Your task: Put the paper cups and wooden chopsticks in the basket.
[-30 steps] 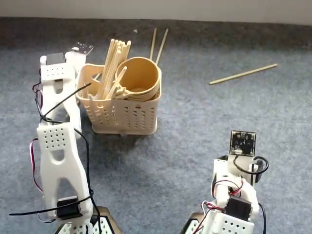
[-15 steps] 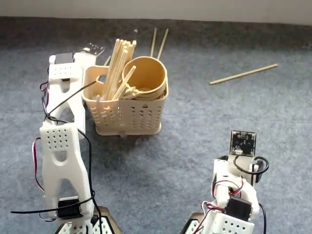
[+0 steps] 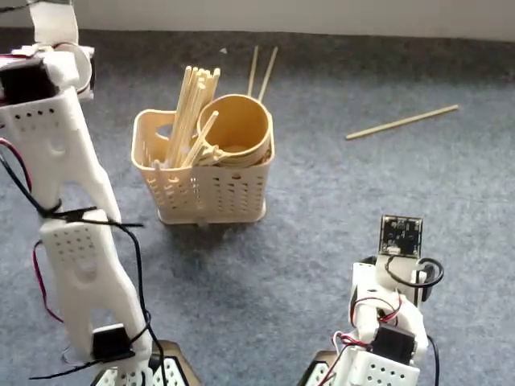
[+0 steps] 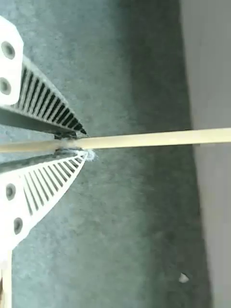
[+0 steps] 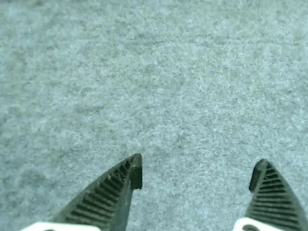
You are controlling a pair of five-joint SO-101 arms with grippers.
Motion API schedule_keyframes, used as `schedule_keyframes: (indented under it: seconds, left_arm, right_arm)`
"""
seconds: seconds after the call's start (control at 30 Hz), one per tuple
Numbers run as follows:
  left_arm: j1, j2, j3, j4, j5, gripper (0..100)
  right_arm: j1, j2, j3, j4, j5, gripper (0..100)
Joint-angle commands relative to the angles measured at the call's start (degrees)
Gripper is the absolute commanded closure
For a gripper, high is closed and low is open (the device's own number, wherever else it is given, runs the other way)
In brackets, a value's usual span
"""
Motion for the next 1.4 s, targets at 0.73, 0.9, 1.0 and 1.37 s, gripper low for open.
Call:
schedule_keyframes:
  seconds: [0.73, 0.9, 1.0, 1.37]
  left_arm:
    - [25.8, -93.41, 79.08, -7.82, 0.7, 100]
    - [23.96, -108.0, 129.36, -58.64, -1.14, 100]
    - [22.99, -106.33, 145.89, -90.73, -0.97, 99]
    - [17.19, -73.19, 138.51, -97.14, 6.51, 99]
  right_arm:
    - [-1.45, -0.48, 6.55, -1.1, 0.97, 65.2]
    - [-1.98, -0.48, 6.64, -0.92, 0.97, 65.2]
    - [-1.98, -0.48, 7.43, -0.92, 0.97, 65.2]
    - [-2.07, -0.48, 7.43, -1.01, 0.97, 65.2]
